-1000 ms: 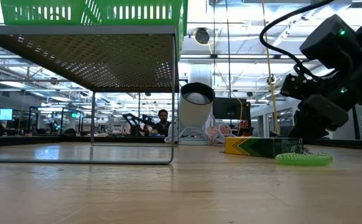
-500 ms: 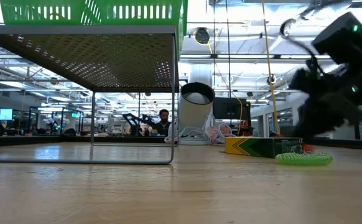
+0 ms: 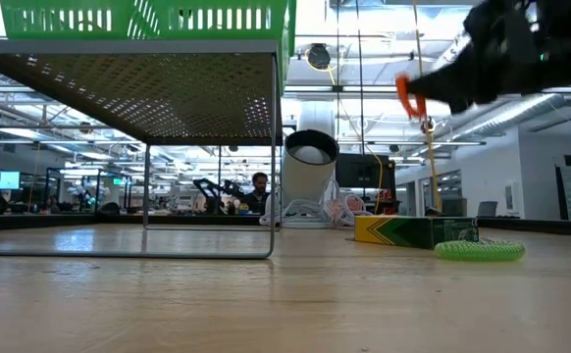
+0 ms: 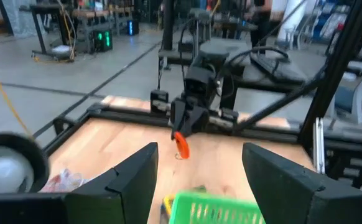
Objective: Pick & Place Office Desk Supplies
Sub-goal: Put the orange spring keychain into the bottom right basket on the shelf
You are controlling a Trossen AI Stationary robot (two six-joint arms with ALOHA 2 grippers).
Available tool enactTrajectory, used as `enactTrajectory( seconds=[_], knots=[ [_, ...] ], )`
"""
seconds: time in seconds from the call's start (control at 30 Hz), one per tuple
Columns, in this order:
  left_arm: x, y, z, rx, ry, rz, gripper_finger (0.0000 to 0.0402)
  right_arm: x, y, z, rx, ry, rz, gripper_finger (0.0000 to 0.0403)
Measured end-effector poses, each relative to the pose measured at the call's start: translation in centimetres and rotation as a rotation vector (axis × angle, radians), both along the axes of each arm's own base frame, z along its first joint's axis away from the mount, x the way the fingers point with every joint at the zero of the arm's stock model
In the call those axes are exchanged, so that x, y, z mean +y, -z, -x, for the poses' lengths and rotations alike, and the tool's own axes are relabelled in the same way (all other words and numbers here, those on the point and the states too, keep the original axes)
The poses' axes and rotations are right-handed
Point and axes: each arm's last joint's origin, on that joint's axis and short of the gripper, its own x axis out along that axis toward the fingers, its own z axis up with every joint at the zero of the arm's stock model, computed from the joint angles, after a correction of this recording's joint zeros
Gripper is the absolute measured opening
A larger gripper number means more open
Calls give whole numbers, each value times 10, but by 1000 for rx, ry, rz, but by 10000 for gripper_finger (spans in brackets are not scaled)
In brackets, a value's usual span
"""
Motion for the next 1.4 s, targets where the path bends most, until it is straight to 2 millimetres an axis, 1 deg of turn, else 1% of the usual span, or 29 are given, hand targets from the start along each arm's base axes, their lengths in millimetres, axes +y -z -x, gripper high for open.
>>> enactTrajectory(
  seconds=[0.13,0.27,0.37,0.47,0.6,0.73,0.8,0.87,1.2,1.3,1.4],
  knots=[
    [-3,7,-17,-42,0,6,244,2,-15,-2,-145,-84,69,10],
    [-5,12,-34,-51,28,23,244,3,-23,-4,-241,-81,108,10],
    [-6,9,-49,-63,74,43,244,3,-26,-5,-284,-75,136,10],
    [-9,12,-68,-40,104,40,248,4,-30,-10,-313,-82,149,11],
    [-13,17,-91,-15,111,-27,261,8,-38,-21,-323,-146,165,11],
    [-16,22,-111,3,115,-62,268,10,-46,-33,-323,-145,192,11],
    [-17,25,-116,19,117,-65,268,11,-50,-39,-327,-141,212,11],
    [-17,23,-121,2,114,-68,269,12,-54,-43,-330,-140,231,11],
    [-11,22,-121,0,77,-70,269,15,-70,-64,-357,-131,274,11],
    [-8,23,-122,8,59,-70,269,17,-70,-69,-350,-161,279,11],
    [-5,23,-122,14,0,-78,269,18,-68,-71,-347,-186,282,11]
  ],
)
